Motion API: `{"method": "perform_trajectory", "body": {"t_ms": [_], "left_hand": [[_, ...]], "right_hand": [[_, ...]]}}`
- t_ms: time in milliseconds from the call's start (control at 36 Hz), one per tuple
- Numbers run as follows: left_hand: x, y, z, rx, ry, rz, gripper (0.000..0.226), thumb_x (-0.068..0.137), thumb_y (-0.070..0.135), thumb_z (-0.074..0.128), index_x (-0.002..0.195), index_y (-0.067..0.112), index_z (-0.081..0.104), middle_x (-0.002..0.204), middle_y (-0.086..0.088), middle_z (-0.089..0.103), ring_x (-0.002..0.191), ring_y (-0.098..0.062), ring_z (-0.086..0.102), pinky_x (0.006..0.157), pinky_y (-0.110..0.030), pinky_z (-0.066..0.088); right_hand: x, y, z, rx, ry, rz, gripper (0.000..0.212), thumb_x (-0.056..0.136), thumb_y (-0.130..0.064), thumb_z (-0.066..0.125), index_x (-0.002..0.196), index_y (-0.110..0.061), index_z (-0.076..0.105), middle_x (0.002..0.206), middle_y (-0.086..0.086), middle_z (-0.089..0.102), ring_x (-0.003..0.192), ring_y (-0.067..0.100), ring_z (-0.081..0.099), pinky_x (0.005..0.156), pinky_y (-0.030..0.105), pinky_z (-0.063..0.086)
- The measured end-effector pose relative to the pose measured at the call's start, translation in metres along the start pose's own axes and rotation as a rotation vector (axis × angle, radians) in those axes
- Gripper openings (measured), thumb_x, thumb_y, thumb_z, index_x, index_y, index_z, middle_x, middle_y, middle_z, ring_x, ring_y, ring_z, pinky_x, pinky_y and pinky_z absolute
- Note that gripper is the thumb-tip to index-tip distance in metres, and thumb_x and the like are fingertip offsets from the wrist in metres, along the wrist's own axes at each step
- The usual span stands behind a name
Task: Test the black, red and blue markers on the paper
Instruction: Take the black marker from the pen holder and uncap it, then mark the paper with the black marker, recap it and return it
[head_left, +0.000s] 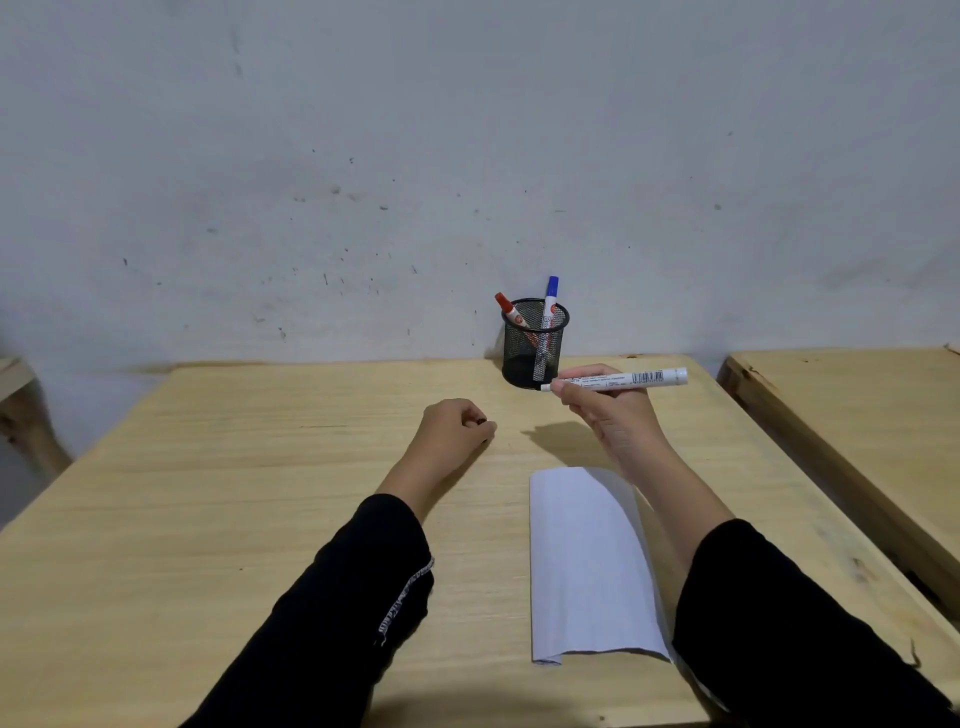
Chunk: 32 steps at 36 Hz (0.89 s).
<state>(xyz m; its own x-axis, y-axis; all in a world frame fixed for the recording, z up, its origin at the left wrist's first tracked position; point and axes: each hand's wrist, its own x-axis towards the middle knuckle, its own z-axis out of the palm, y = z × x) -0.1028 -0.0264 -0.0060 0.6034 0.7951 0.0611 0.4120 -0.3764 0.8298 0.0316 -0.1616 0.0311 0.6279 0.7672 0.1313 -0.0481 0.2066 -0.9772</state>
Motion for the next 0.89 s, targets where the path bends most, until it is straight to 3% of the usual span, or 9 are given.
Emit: {"method": "perform_trajectory", "body": {"t_ms": [83,194,250,333,417,500,556,722,889], "left_hand": [[-0.003,0.000,0.002,-0.031,0.023,-0.004,0.028,0.081,0.025,0.071,0.093,0.000,0.063,0.077,-0.004,0.055,0.076,-0.016,0.051,0.060,-0.015,0.038],[-0.009,-0.002,0.001,0.085,0.106,0.002,0.059,0.080,0.037,0.071,0.119,-0.004,0.055,0.112,-0.014,0.055,0.104,-0.023,0.055,0.081,-0.026,0.039],[-0.017,0.000,-0.003,0.098,0.142,0.017,0.063,0.082,0.038,0.069,0.126,-0.003,0.051,0.124,-0.013,0.049,0.113,-0.024,0.053,0.084,-0.026,0.039],[-0.038,0.004,-0.009,0.088,0.204,0.129,0.049,0.087,0.030,0.064,0.124,0.001,0.053,0.122,-0.009,0.049,0.105,-0.016,0.049,0.079,-0.012,0.031],[-0.061,0.003,-0.011,0.027,0.063,0.229,0.028,0.085,0.028,0.065,0.110,0.014,0.062,0.114,0.001,0.057,0.104,-0.012,0.054,0.081,-0.016,0.042],[-0.079,0.000,-0.009,0.089,-0.229,0.299,0.034,0.085,0.037,0.063,0.116,0.025,0.061,0.120,0.011,0.056,0.114,-0.003,0.051,0.094,-0.017,0.040],[-0.086,-0.001,-0.004,0.120,-0.328,0.345,0.041,0.084,0.042,0.063,0.121,0.025,0.059,0.124,0.016,0.055,0.116,0.003,0.050,0.100,-0.018,0.038],[-0.099,-0.002,0.009,0.239,-0.395,0.380,0.053,0.084,0.048,0.060,0.132,0.024,0.053,0.140,0.012,0.046,0.128,-0.001,0.043,0.110,-0.027,0.036],[-0.107,0.001,0.014,0.392,-0.338,0.390,0.054,0.089,0.052,0.049,0.138,0.027,0.046,0.151,0.012,0.034,0.136,-0.004,0.031,0.106,-0.021,0.028]], "right_hand": [[-0.003,-0.001,0.000,0.000,0.003,0.000,0.012,0.073,-0.003,0.075,0.078,-0.013,0.068,0.073,0.001,0.065,0.070,0.012,0.059,0.069,0.019,0.048],[-0.006,-0.003,0.000,0.009,0.004,0.004,0.013,0.073,-0.002,0.074,0.076,-0.013,0.068,0.073,0.003,0.065,0.069,0.011,0.059,0.067,0.017,0.049],[-0.008,-0.005,0.000,0.006,0.001,0.005,0.013,0.073,-0.003,0.075,0.075,-0.014,0.068,0.073,0.003,0.065,0.069,0.011,0.059,0.066,0.016,0.049],[-0.012,-0.007,-0.001,-0.002,0.000,0.004,0.012,0.073,-0.004,0.075,0.076,-0.013,0.069,0.073,0.003,0.065,0.068,0.010,0.060,0.065,0.016,0.049],[-0.016,-0.007,-0.001,-0.005,0.005,-0.001,0.012,0.073,-0.004,0.074,0.075,-0.014,0.069,0.073,0.003,0.064,0.067,0.010,0.059,0.065,0.017,0.049],[-0.020,-0.006,0.000,-0.002,0.011,0.007,0.011,0.074,-0.003,0.073,0.074,-0.012,0.068,0.069,0.003,0.061,0.063,0.010,0.057,0.064,0.016,0.049],[-0.023,-0.004,0.002,0.007,0.022,0.022,0.010,0.075,-0.002,0.072,0.074,-0.010,0.067,0.066,0.003,0.060,0.059,0.010,0.055,0.062,0.016,0.050],[-0.029,0.005,0.011,0.023,0.085,0.127,0.014,0.077,0.001,0.068,0.069,-0.009,0.062,0.061,0.004,0.059,0.049,0.008,0.052,0.050,0.012,0.048],[-0.033,0.019,0.013,-0.044,0.118,0.158,0.013,0.079,-0.003,0.063,0.066,-0.004,0.060,0.058,0.007,0.051,0.050,0.012,0.046,0.052,0.015,0.045]]}}
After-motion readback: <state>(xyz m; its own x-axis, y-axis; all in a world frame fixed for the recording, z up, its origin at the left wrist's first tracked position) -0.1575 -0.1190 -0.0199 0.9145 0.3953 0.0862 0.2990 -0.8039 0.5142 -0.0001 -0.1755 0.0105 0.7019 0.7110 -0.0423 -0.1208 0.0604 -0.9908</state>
